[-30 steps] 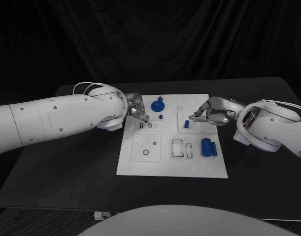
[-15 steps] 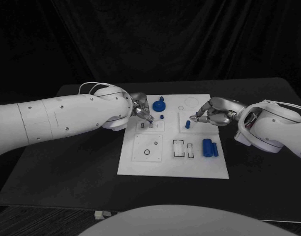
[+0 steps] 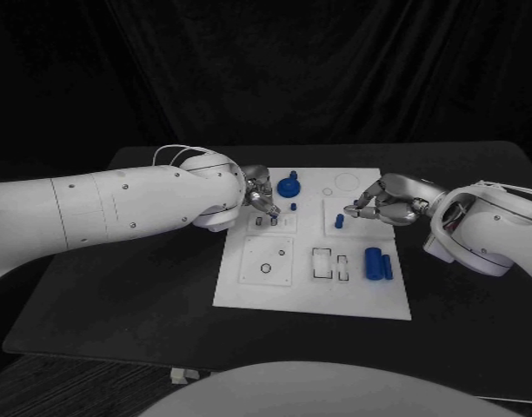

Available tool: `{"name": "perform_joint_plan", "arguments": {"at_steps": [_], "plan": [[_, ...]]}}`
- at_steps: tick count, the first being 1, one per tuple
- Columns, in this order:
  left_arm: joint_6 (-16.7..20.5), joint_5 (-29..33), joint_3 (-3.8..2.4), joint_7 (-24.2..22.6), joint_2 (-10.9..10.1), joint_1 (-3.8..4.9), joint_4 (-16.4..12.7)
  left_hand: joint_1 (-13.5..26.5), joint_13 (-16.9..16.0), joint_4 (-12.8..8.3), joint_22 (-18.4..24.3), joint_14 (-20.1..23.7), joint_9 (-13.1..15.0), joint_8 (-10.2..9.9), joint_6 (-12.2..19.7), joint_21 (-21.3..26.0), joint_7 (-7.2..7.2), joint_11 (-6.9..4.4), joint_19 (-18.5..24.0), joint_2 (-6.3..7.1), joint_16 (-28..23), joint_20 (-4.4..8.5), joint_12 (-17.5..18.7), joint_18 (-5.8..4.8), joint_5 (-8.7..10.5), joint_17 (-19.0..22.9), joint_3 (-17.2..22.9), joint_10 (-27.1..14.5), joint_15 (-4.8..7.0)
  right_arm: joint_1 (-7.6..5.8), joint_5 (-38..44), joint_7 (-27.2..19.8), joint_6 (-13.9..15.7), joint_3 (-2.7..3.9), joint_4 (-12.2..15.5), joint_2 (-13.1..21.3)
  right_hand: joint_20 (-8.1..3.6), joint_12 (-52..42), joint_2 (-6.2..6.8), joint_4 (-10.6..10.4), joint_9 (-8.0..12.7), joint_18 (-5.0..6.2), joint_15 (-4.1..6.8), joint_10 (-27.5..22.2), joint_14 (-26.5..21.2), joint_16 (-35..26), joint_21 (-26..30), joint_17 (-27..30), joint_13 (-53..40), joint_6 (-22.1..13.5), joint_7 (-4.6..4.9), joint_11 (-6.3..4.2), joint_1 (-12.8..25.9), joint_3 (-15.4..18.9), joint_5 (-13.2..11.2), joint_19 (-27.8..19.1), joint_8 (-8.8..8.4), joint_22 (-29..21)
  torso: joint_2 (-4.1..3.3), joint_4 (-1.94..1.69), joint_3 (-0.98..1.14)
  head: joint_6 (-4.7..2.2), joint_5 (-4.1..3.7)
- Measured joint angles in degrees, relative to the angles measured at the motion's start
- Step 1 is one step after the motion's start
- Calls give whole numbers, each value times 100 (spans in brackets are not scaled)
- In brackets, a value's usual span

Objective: Assemble the parts on the task board

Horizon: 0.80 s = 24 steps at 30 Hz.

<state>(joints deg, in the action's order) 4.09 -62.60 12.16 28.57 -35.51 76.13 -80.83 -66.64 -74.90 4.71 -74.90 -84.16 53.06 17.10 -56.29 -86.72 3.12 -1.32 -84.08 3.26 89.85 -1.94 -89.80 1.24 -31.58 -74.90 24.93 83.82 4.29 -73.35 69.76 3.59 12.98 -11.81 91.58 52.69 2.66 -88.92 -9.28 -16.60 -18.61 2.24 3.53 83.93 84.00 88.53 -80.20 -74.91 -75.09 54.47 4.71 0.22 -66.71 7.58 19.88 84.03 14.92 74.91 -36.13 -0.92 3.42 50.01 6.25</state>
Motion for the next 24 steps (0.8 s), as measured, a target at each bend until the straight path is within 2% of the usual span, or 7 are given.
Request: {"name": "perform_joint_plan", "arguments": {"at_steps": [7,13,24], "plan": [[103,2,1,148,-11,-68,-31,16,0,-16,0,0,-13,43,29,0,29,20,0,-16,0,0,0,0,-67,0,-16,20,0,-6,-1,7,2,0,22,16,0,34,-1,0,0,0,0,0,0,0,0,0,2,0,0,0,-1,0,0,0,0,0,8,-3,8,0,157],[287,4,4,225,-47,-121,-72,25,0,-16,0,0,-27,71,31,0,31,20,0,-25,0,0,0,0,-77,0,-16,20,0,-20,-2,9,25,0,44,6,0,34,-22,0,1,0,0,0,0,0,0,0,3,0,0,0,-22,0,0,0,0,-1,41,-14,43,0,186],[747,6,4,221,-67,-205,-101,30,0,-17,0,0,-35,79,39,0,39,19,0,-30,0,0,0,1,-92,0,-17,20,0,-30,-3,7,71,2,48,-19,0,43,-32,16,-1,0,-1,0,0,0,21,0,-2,0,0,0,-32,16,0,0,0,-1,104,-19,76,0,185]]}}
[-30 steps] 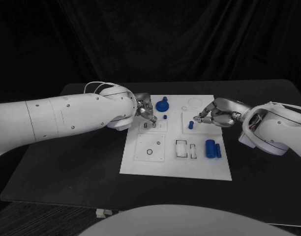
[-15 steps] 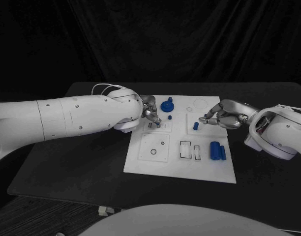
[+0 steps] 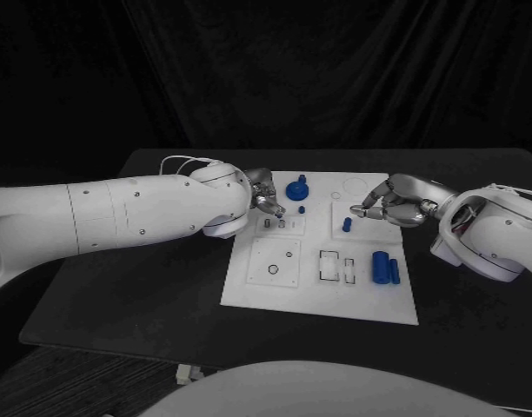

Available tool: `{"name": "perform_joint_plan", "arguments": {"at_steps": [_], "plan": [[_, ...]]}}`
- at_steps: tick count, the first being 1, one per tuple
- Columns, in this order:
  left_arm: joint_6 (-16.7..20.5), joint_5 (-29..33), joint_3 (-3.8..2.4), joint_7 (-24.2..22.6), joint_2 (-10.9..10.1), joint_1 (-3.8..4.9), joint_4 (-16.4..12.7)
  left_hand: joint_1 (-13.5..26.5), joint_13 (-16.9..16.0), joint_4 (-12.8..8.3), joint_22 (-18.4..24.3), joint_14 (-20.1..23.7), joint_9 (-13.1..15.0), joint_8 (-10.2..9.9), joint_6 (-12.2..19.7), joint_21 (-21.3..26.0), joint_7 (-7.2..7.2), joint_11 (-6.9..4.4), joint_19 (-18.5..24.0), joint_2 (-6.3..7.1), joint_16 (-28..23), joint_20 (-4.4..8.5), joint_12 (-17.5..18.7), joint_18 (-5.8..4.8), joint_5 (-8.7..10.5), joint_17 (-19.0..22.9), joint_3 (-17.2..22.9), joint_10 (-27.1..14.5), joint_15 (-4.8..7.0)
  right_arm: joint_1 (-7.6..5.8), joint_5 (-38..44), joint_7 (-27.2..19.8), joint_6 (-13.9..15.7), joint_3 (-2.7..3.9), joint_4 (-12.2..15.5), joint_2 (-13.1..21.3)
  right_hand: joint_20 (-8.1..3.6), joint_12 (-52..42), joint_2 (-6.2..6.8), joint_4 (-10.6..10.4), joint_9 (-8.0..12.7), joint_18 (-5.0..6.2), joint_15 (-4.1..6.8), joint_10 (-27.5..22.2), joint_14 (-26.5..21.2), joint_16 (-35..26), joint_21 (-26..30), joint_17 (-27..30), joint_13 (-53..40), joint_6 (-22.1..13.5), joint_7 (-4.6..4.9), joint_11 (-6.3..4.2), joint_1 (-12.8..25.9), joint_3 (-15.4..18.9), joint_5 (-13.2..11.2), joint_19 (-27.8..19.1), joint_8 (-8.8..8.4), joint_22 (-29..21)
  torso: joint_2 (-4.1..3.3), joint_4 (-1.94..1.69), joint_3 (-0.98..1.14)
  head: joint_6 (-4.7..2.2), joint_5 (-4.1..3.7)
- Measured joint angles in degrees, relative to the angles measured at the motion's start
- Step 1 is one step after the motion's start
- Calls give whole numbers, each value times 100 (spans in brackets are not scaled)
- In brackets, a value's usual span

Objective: Assemble the parts on the task board

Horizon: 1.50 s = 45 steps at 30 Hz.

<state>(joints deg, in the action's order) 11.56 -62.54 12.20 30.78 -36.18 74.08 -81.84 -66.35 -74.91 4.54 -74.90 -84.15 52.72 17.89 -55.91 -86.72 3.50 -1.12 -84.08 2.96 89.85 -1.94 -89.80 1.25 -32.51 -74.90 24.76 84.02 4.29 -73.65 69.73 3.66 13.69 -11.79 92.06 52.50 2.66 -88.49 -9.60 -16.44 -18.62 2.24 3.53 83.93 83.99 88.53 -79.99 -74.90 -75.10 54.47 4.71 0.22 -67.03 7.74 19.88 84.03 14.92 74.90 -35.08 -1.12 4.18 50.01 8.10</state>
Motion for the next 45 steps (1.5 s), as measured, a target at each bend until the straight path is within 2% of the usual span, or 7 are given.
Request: {"name": "perform_joint_plan", "arguments": {"at_steps": [6,12,20,25,45], "plan": [[116,1,0,-12,53,-40,69,0,0,0,0,0,-12,19,0,0,0,0,0,0,0,0,0,0,0,0,0,0,0,0,0,0,2,-2,-3,-16,0,15,0,0,-3,0,0,0,0,0,0,0,1,0,0,0,0,0,0,0,0,4,31,-3,10,0,-19],[114,2,0,-16,107,-89,126,0,0,-7,0,0,-31,19,0,0,0,0,0,0,0,0,0,0,1,0,-7,0,0,-6,-1,-1,15,-2,13,-15,0,15,-9,0,-2,0,0,0,0,0,0,0,4,0,0,0,-9,0,0,0,0,4,36,-4,12,-1,-21],[-37,3,1,3,216,-177,254,0,0,-8,0,0,-50,58,35,23,-12,0,0,0,0,0,0,0,46,0,-7,0,0,-185,-2,-5,100,-2,92,-13,0,12,-39,0,-2,0,-2,0,-1,0,0,0,4,0,0,0,-40,0,0,0,0,4,38,-3,14,-1,-58],[-137,3,2,27,284,-220,353,17,0,-8,0,0,-50,58,43,23,-4,0,0,-17,0,0,0,-1,47,0,-8,0,0,-243,-2,-5,130,1,100,-37,0,11,-45,0,-1,0,-2,0,-1,0,0,0,4,0,0,0,-45,0,0,0,0,4,39,-3,15,-1,-54],[-183,4,2,37,398,-254,500,23,0,-16,0,0,-69,55,55,23,8,0,0,-23,0,0,0,0,95,0,-16,0,0,-261,-3,-3,123,-1,80,-71,0,22,-20,0,-5,0,-2,0,-1,0,0,0,5,0,0,0,-69,0,0,0,0,2,39,-4,17,-1,-43]]}}
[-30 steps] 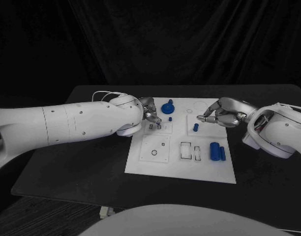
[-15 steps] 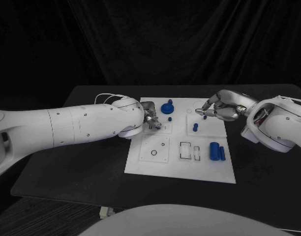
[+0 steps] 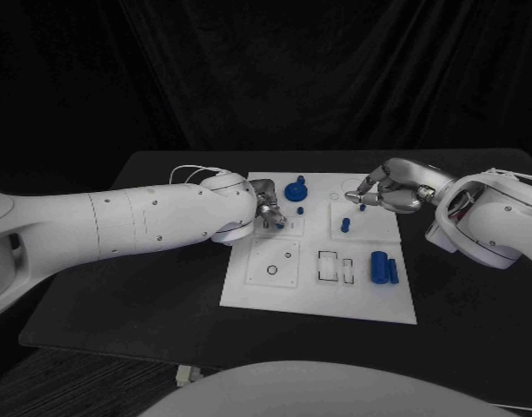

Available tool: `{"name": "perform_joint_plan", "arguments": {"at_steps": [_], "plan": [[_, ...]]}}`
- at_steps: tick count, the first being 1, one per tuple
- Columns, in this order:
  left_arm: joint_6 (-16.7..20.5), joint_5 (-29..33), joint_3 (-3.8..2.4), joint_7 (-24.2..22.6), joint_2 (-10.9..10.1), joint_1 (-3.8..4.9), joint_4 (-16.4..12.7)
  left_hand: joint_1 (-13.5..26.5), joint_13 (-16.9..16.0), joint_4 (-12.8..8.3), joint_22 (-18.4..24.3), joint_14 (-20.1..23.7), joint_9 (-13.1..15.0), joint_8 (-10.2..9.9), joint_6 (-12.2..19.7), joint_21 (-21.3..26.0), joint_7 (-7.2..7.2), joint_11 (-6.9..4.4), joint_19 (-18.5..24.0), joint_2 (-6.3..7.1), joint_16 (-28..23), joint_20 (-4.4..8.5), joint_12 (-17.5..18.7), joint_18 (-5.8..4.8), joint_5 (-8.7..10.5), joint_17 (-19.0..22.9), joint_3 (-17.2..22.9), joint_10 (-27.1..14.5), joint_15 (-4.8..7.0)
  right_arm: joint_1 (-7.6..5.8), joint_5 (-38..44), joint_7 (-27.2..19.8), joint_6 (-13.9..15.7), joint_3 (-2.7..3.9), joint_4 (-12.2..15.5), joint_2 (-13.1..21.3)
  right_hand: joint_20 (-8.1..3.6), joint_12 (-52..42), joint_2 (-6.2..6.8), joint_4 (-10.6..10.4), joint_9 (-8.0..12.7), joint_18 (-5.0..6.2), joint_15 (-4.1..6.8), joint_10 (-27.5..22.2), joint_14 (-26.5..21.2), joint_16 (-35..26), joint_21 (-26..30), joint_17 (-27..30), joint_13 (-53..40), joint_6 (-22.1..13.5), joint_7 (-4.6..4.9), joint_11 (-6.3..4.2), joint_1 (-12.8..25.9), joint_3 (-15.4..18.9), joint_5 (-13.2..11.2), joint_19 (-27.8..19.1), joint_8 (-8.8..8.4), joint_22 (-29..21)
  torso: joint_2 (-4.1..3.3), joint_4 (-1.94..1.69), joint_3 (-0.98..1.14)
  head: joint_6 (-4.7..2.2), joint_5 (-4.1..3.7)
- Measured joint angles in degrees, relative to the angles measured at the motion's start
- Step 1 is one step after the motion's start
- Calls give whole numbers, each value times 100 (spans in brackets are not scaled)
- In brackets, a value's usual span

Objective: Assemble the parts on the task board

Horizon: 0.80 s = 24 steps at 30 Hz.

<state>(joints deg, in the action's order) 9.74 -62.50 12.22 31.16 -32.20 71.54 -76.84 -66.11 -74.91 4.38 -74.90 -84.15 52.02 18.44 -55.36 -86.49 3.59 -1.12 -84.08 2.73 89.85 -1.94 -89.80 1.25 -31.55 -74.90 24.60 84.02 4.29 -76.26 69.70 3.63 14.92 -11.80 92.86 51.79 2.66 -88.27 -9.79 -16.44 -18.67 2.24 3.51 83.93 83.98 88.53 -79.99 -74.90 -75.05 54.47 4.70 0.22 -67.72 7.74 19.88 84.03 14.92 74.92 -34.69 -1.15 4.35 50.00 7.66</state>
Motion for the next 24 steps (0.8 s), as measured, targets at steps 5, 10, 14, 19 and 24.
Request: {"name": "perform_joint_plan", "arguments": {"at_steps": [5,10,14,19,24], "plan": [[-1,1,0,-5,38,-2,43,0,0,-6,0,0,-14,29,0,0,0,0,0,0,0,0,0,-1,11,0,-6,0,0,0,0,2,-7,0,0,12,0,2,0,0,0,0,0,0,0,0,0,0,-1,0,0,0,0,0,0,0,0,0,1,0,0,0,-13],[-5,1,-2,-10,75,-5,80,0,0,-6,0,0,-22,31,21,0,-20,0,0,0,0,0,0,0,12,0,-6,0,0,0,0,4,-17,0,0,20,0,2,1,0,1,0,0,0,0,0,0,0,-3,0,0,0,1,0,0,0,0,-1,1,1,1,0,-18],[-9,1,-3,-16,89,-5,96,-1,0,-7,0,0,-31,36,23,0,-18,0,0,0,0,0,0,0,40,0,-7,0,0,0,0,6,-25,0,3,32,0,2,0,0,-2,0,0,0,0,0,0,0,-3,0,0,0,0,0,0,0,0,-1,1,1,1,0,-16],[-21,-3,-4,-19,93,-5,107,-1,0,-7,0,0,-42,53,43,22,0,0,0,1,0,0,0,-1,43,0,-7,0,0,0,-1,15,-35,0,7,50,0,-1,-2,0,-5,0,0,0,0,0,0,0,-5,0,0,0,-3,0,0,0,0,-1,1,1,1,0,-15],[-54,-114,-5,-25,92,-8,114,-1,0,-7,0,0,-46,53,53,22,10,0,0,1,0,0,0,0,66,0,-7,0,0,0,-1,28,-50,0,10,56,0,-9,-19,0,-4,0,-1,0,-1,0,0,0,-5,0,0,0,-20,0,0,0,0,-1,3,1,1,0,-11]]}}
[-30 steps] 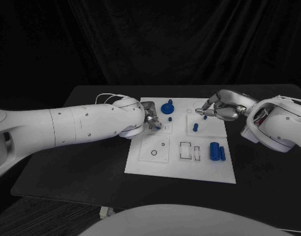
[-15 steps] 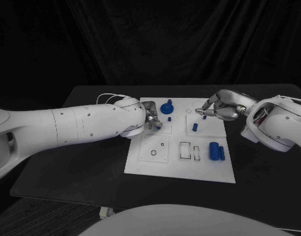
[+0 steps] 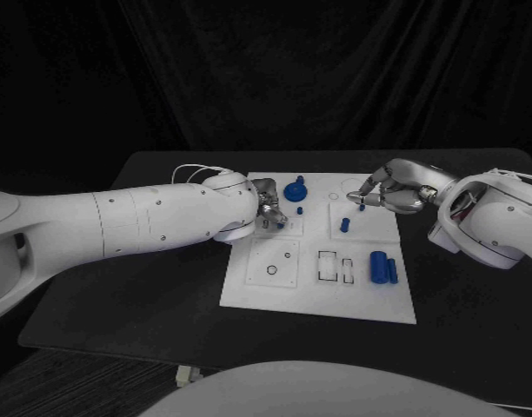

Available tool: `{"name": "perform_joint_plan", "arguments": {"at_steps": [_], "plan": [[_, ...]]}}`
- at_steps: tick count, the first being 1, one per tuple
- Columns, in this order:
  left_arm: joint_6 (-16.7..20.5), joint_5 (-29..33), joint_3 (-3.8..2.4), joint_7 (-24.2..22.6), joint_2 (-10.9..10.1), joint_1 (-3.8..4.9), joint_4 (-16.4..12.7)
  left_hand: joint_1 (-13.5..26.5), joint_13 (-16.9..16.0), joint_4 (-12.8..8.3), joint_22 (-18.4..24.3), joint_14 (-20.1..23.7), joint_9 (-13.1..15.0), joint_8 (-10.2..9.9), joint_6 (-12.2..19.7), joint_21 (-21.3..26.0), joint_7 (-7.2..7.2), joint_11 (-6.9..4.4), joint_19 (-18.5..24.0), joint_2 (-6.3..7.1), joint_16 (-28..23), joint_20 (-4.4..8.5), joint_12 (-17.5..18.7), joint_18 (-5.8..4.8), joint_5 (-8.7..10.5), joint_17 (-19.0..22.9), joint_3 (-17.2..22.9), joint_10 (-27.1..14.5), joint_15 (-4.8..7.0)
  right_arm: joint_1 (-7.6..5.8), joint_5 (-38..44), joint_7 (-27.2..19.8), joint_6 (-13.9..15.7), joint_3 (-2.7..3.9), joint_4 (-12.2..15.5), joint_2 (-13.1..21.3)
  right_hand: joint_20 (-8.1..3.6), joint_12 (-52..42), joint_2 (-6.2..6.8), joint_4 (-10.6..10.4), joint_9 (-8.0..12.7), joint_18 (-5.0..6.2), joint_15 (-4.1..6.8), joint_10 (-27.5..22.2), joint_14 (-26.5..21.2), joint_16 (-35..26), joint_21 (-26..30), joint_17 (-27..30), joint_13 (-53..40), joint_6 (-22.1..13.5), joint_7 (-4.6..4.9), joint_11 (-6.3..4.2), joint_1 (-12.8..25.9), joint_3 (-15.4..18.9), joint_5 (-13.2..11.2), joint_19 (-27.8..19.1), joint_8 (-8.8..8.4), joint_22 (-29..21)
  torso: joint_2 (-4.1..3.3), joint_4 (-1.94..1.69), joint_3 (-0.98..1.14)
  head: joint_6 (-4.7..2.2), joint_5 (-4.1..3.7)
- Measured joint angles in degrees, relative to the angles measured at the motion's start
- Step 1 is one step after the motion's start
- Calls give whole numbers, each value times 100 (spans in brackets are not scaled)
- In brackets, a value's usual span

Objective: Assemble the parts on the task board

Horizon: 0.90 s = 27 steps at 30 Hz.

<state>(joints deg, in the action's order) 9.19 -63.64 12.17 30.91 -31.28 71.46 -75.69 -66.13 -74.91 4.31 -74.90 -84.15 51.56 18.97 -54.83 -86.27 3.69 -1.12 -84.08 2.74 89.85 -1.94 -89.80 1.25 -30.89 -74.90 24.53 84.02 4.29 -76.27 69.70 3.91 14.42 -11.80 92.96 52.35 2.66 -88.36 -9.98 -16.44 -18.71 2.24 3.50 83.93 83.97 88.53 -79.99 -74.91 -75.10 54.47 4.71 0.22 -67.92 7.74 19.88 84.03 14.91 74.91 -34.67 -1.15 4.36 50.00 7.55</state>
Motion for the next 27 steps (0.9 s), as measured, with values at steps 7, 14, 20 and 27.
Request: {"name": "perform_joint_plan", "arguments": {"at_steps": [7,14,20,27], "plan": [[-60,-204,-2,-3,0,-3,4,0,0,0,0,0,-1,0,11,0,12,0,0,0,0,0,0,-1,1,0,0,0,0,0,0,21,-33,0,0,0,0,-1,-4,0,0,0,-8,0,-8,0,0,0,0,0,0,0,-4,0,0,0,0,0,1,-1,0,0,0],[-120,-318,-5,2,-6,-4,-12,-1,0,0,0,0,-23,79,24,0,12,0,20,0,0,-20,0,0,10,0,0,0,0,0,0,46,-75,0,-7,-3,0,21,-3,0,1,0,-9,0,-8,-24,24,0,1,0,0,0,-4,0,0,0,0,0,-1,-1,0,0,9],[-156,-369,-6,13,-9,-4,-27,-1,0,-7,0,0,-68,173,38,0,-1,0,20,0,0,-20,0,0,-167,0,-7,0,0,0,0,66,-107,0,-20,-7,0,21,-3,0,-2,0,-9,0,-9,-24,24,0,2,0,0,0,-3,0,0,0,0,-1,-1,-1,1,0,21],[-212,-406,-7,34,3,-14,-58,-1,0,-23,0,0,-109,221,38,0,-1,0,20,1,0,-20,0,-1,-270,0,-23,0,0,0,0,90,-139,-1,-32,-10,0,21,-2,0,-5,0,-9,0,-9,-23,24,0,3,41,-1,0,-3,0,0,0,0,4,2,-2,2,0,30]]}}
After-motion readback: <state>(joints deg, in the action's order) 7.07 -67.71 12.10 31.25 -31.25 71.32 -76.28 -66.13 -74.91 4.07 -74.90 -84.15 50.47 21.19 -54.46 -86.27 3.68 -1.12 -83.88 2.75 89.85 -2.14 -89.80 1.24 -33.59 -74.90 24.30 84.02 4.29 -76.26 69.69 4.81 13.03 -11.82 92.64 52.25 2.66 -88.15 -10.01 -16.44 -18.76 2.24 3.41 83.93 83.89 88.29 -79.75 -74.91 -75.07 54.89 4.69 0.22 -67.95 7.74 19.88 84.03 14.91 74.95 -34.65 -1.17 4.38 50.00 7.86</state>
